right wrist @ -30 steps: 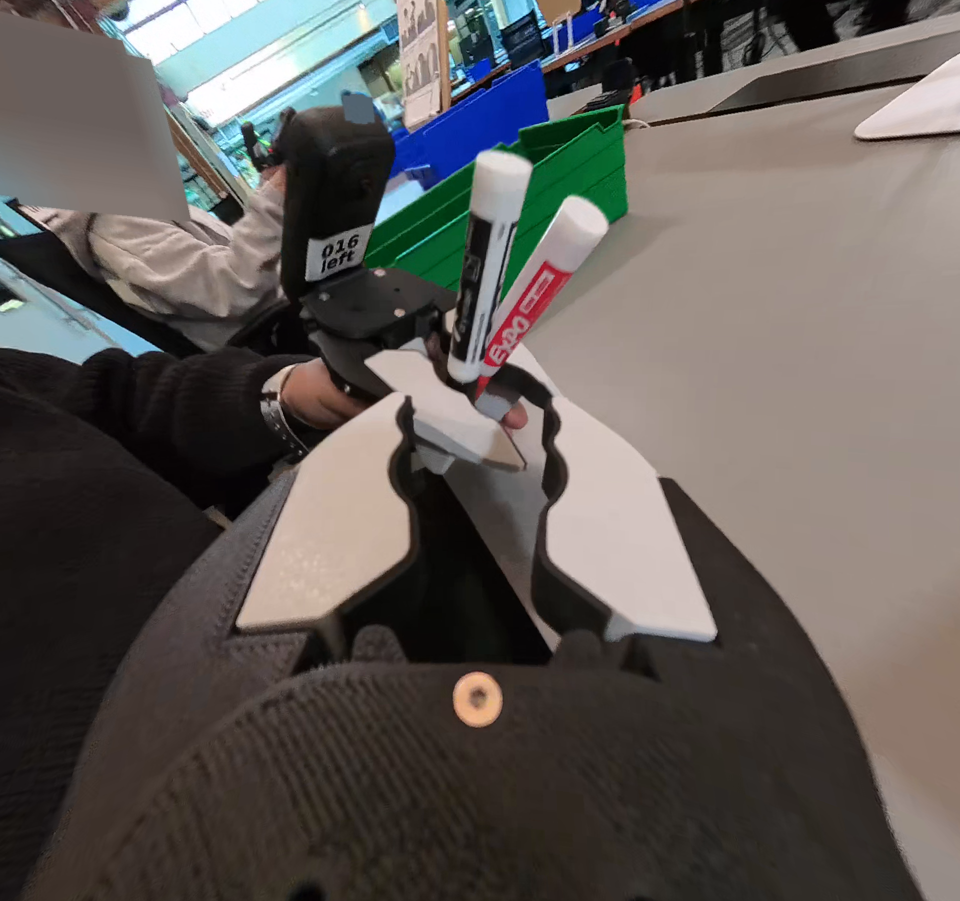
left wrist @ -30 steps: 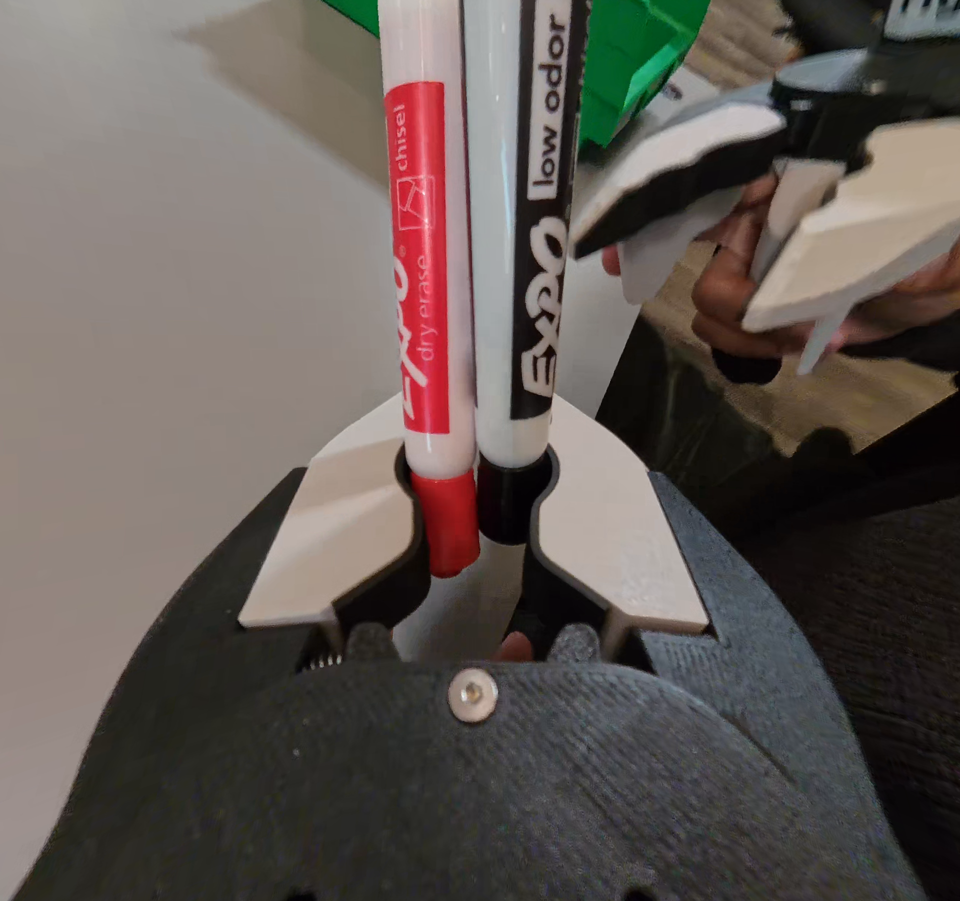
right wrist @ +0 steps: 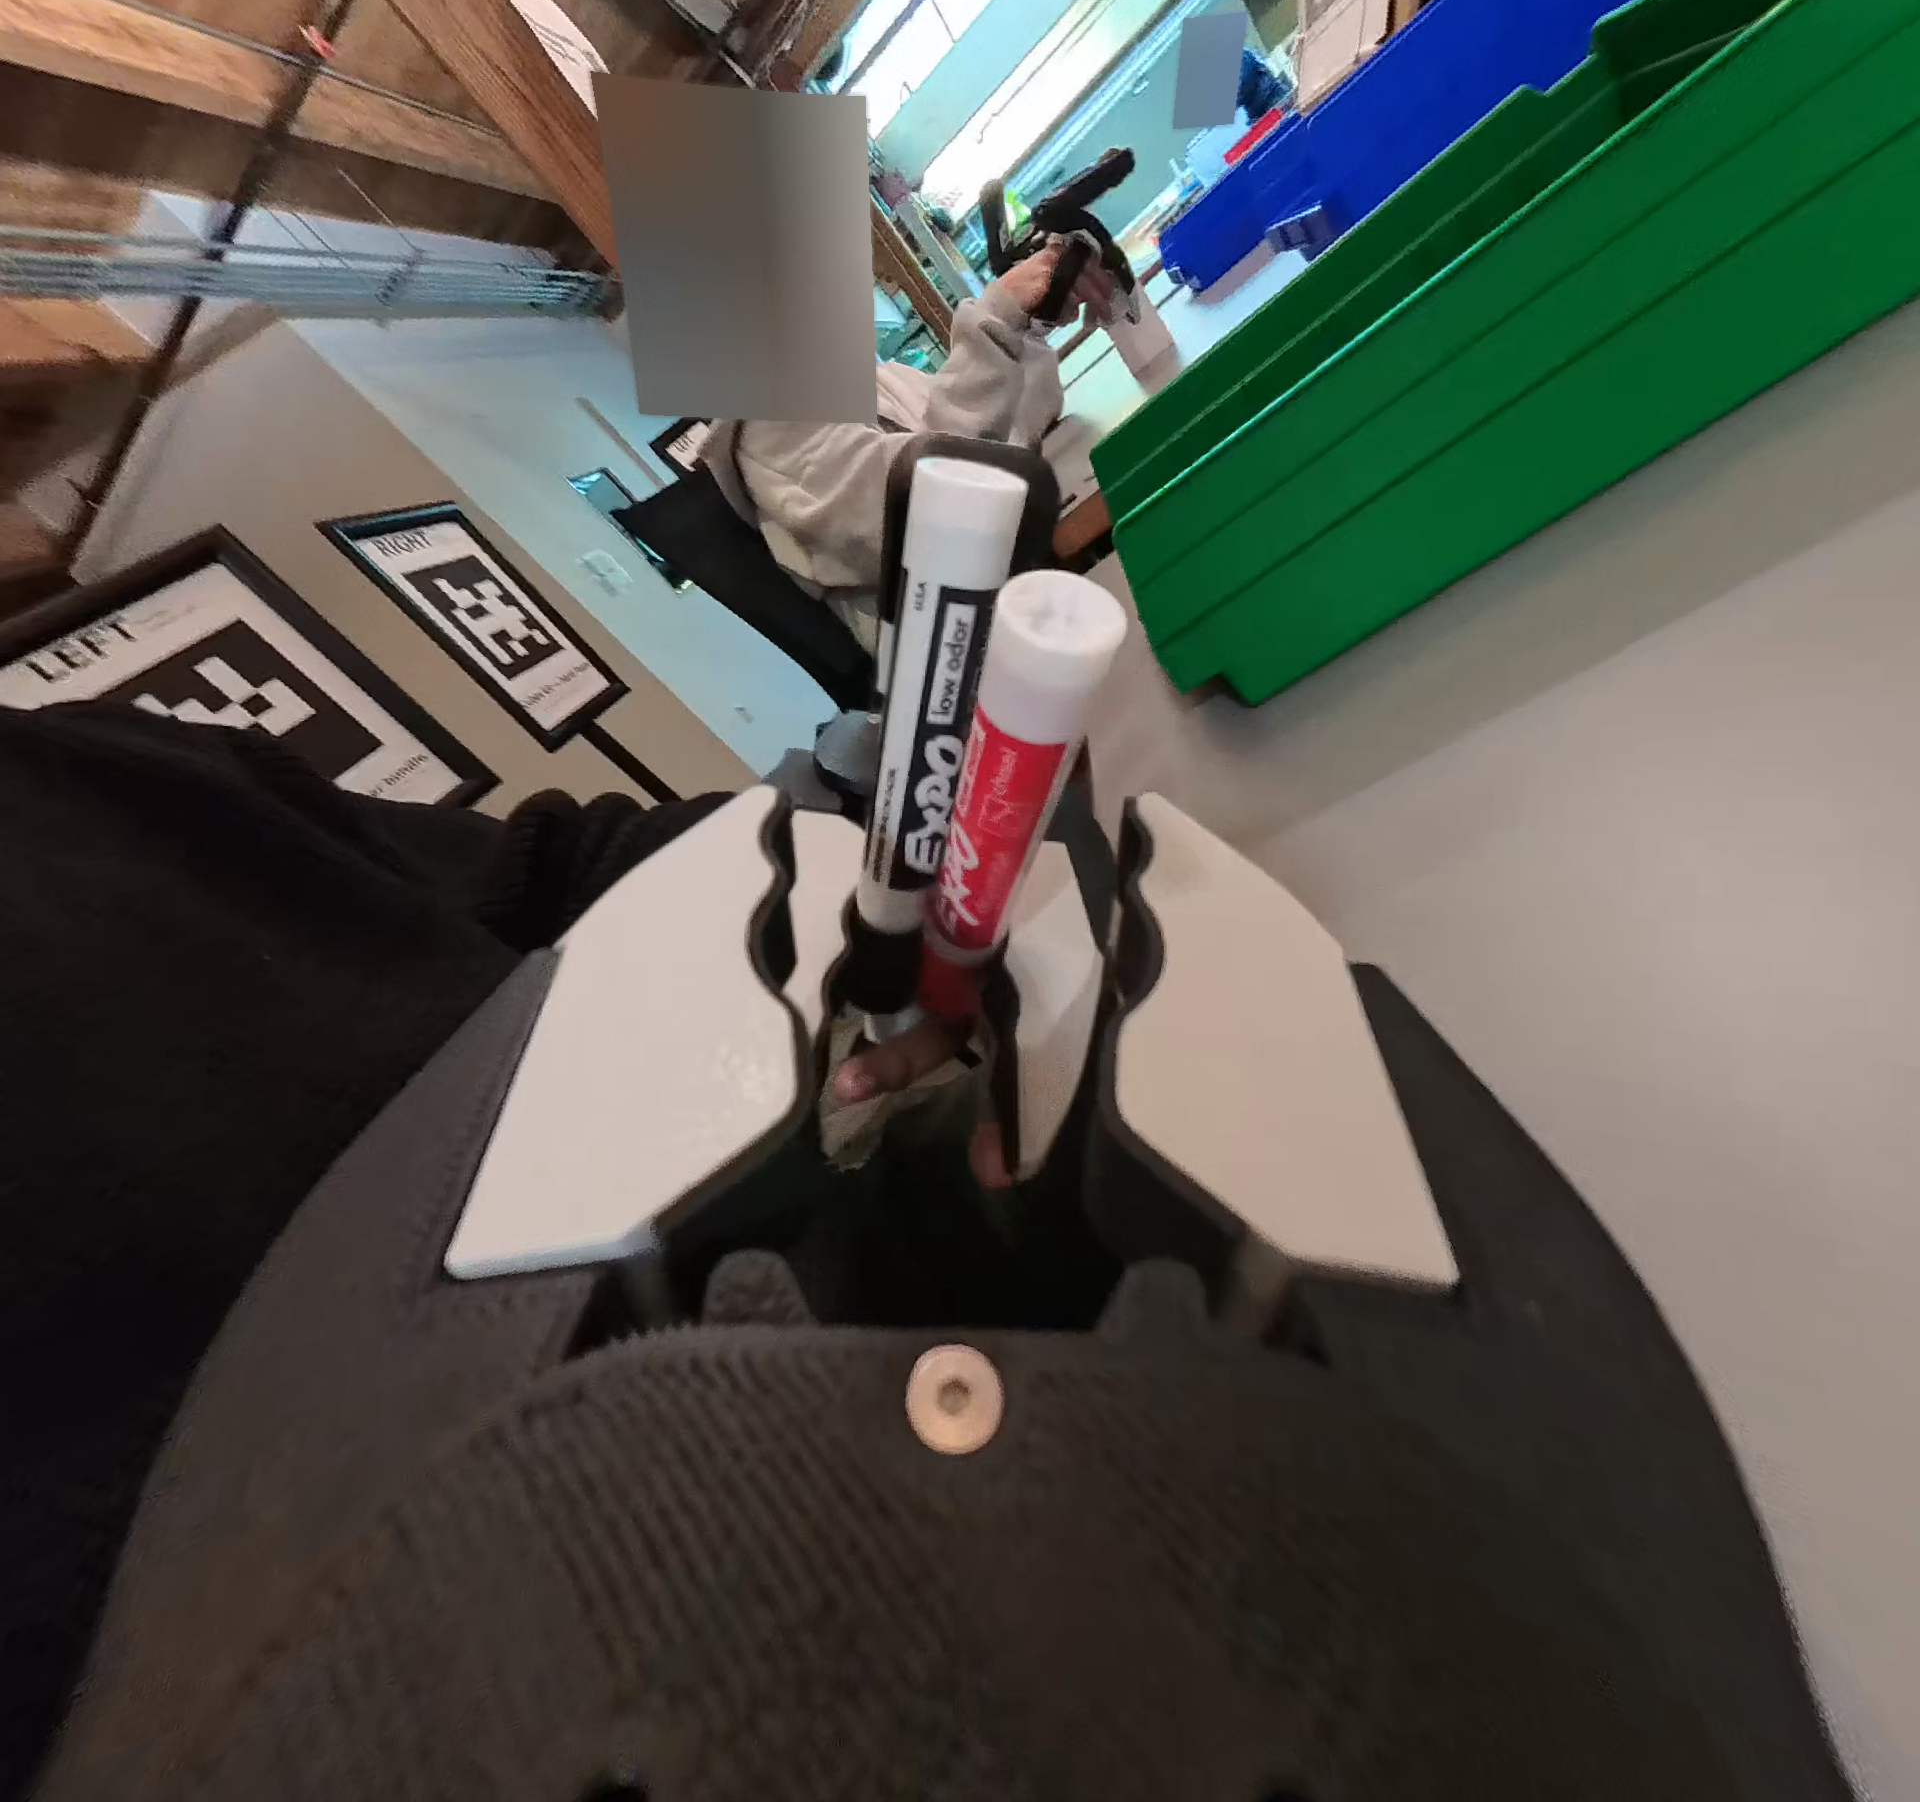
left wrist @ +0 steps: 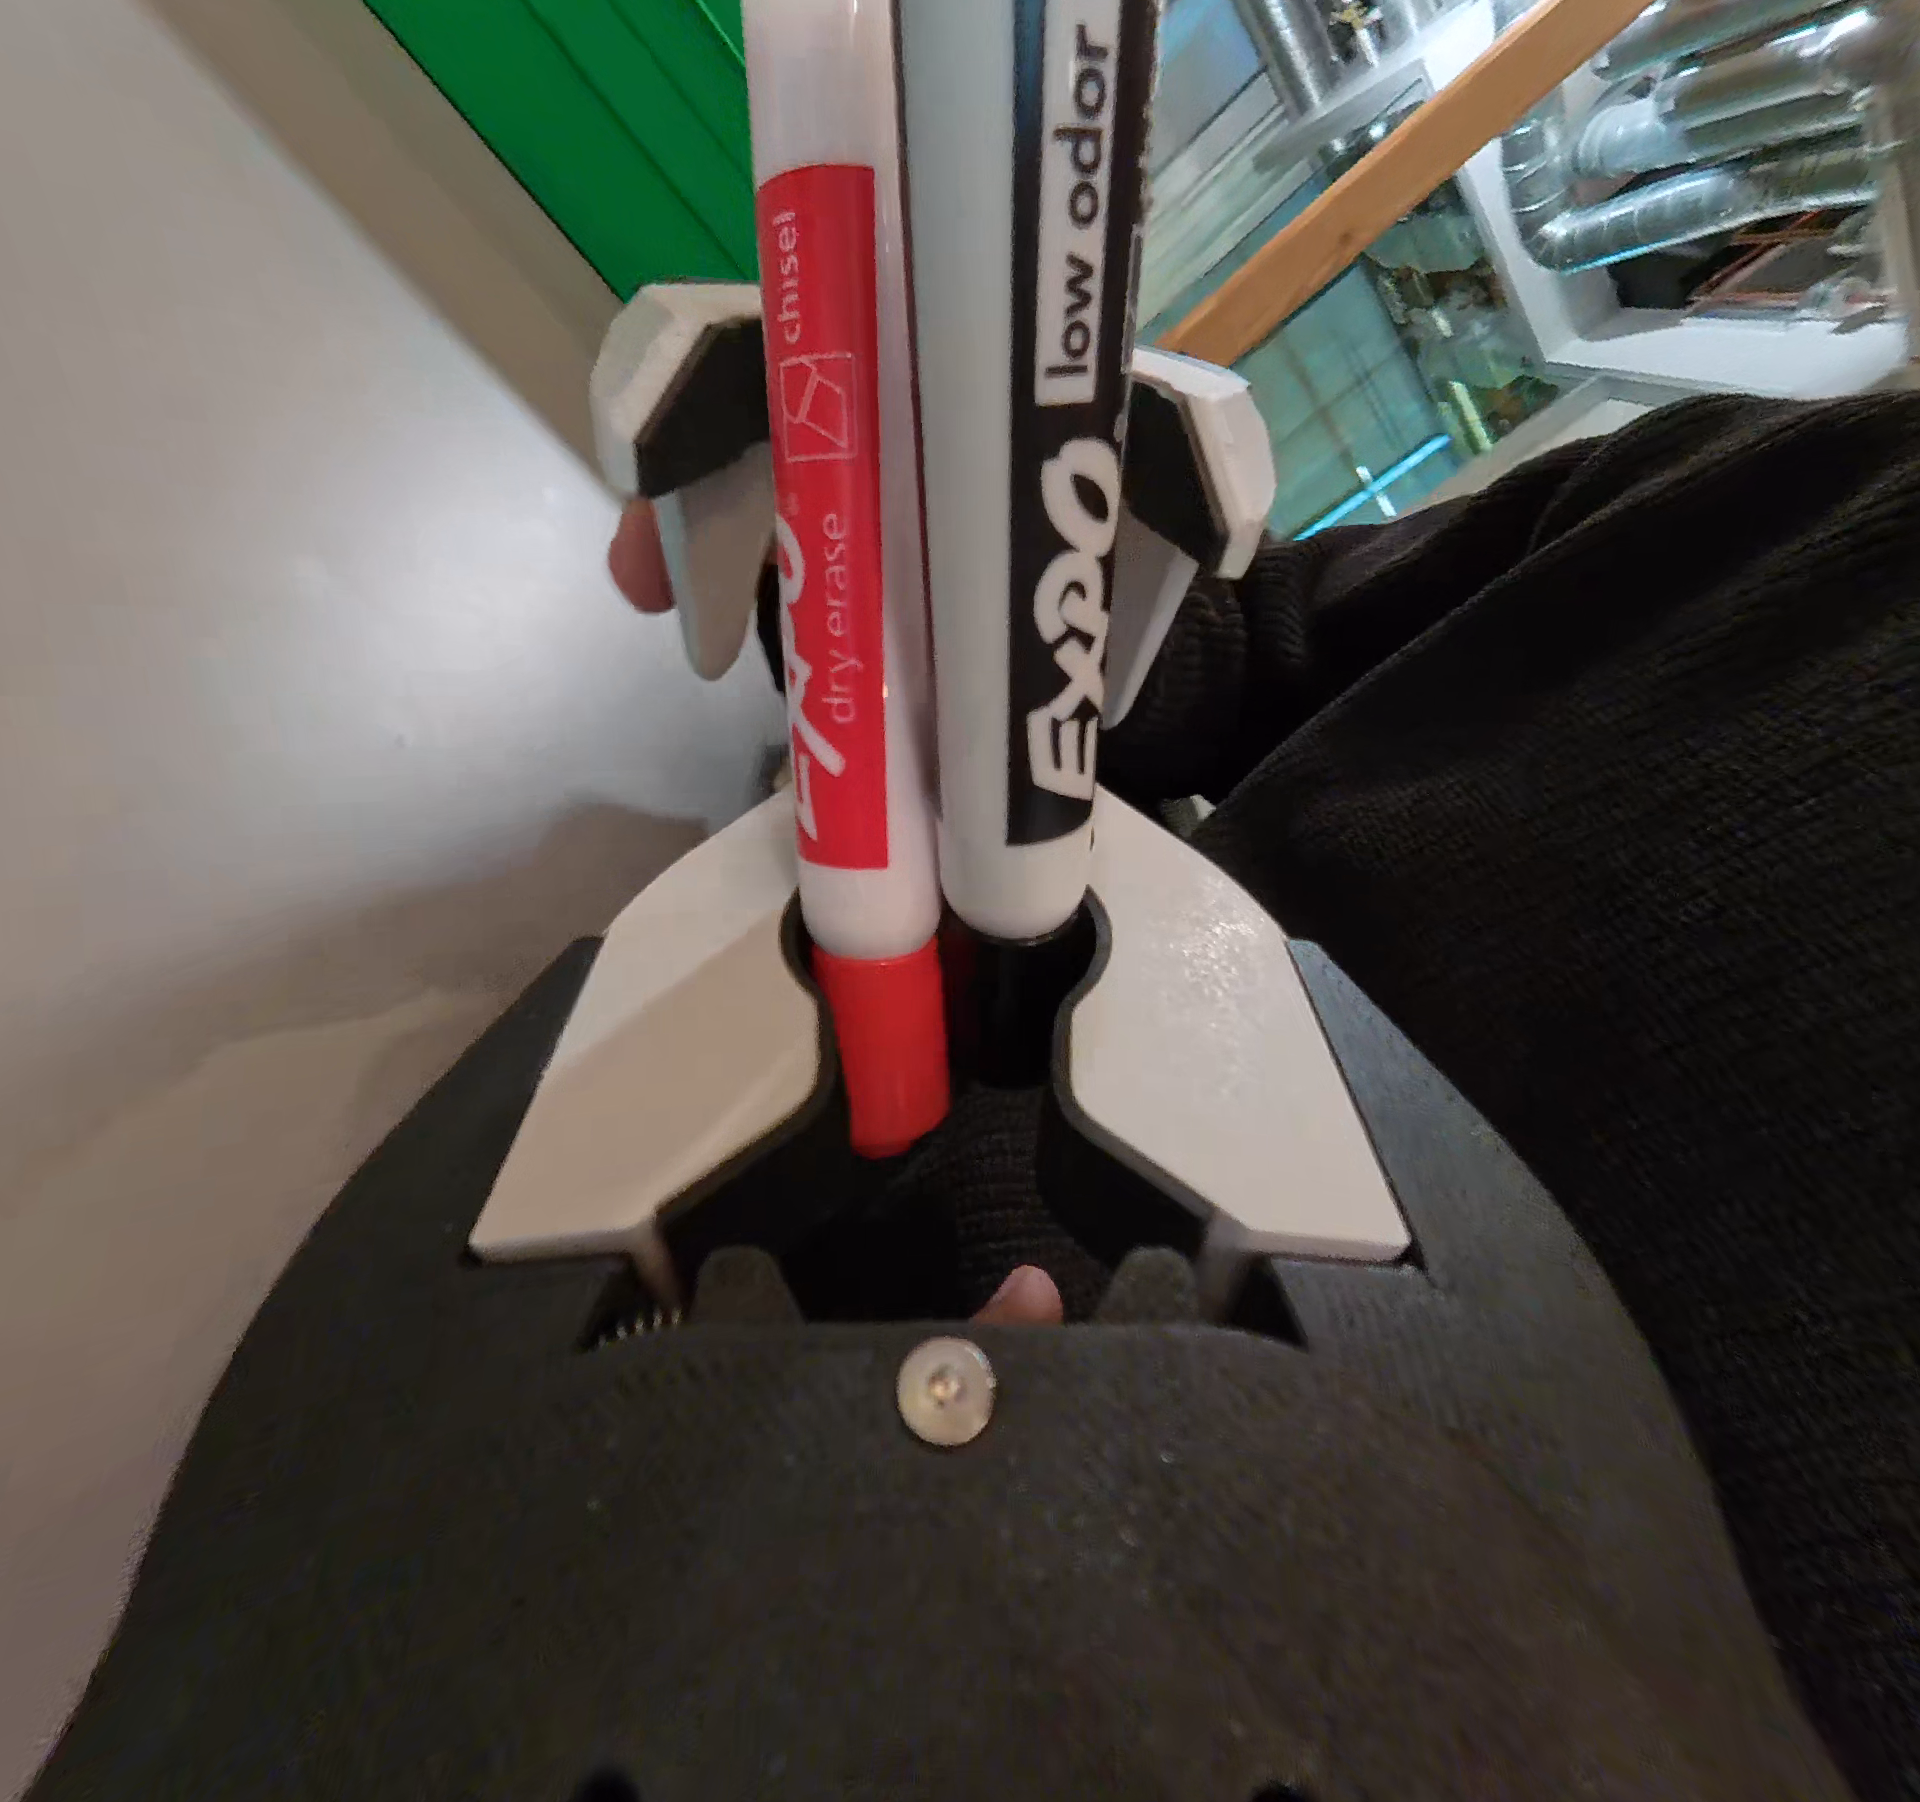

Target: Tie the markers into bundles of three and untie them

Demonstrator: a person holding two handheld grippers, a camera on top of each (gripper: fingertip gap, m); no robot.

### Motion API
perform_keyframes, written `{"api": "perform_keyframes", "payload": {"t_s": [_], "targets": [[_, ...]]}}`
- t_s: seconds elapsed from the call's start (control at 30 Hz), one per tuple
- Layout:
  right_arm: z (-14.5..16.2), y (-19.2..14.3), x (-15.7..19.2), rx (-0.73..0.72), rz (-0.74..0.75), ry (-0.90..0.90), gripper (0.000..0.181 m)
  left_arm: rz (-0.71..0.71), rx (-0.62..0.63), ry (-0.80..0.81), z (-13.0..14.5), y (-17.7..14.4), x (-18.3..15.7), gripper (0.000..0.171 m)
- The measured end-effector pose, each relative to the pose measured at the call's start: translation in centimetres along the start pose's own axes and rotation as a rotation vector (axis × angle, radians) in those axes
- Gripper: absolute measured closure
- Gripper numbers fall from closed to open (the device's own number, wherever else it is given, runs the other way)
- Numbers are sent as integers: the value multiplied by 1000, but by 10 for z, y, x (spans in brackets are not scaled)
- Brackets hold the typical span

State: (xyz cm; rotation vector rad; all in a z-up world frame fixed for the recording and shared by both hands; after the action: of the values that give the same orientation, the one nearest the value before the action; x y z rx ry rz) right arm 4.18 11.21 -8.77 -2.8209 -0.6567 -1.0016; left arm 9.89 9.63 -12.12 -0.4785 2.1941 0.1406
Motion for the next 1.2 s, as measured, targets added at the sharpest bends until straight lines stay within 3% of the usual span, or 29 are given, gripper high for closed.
{"api": "perform_keyframes", "payload": {"t_s": [0.27, 0.37, 0.5, 0.83, 1.2], "targets": [[-11, -5, 12, -62, -183, 63, 127, 351, 60, -188, -5, 22, -21, 131], [-10, -6, 14, -63, -229, 97, 138, 440, 81, -224, -6, 29, -29, 131], [-7, -9, 15, -66, -249, 128, 158, 455, 153, -201, 0, 38, -33, 131], [-13, -27, 2, -176, -181, 256, 160, 539, 66, -370, -17, 48, -25, 130], [-21, -51, -20, -256, 1, 298, 161, 483, -73, -467, -37, 47, 0, 128]]}}
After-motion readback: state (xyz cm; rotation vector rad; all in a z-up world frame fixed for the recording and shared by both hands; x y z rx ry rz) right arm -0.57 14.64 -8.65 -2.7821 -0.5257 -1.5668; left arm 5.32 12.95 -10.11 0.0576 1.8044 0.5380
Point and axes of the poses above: each gripper's, where its closed fingertips meet, y out along the fingers, z out of its underside, x = y × z across the jaws, the point moved 4 cm from there along -y, back along the fingers, and after that the axes turned 2 degrees about -y, right-handed, at the moved point
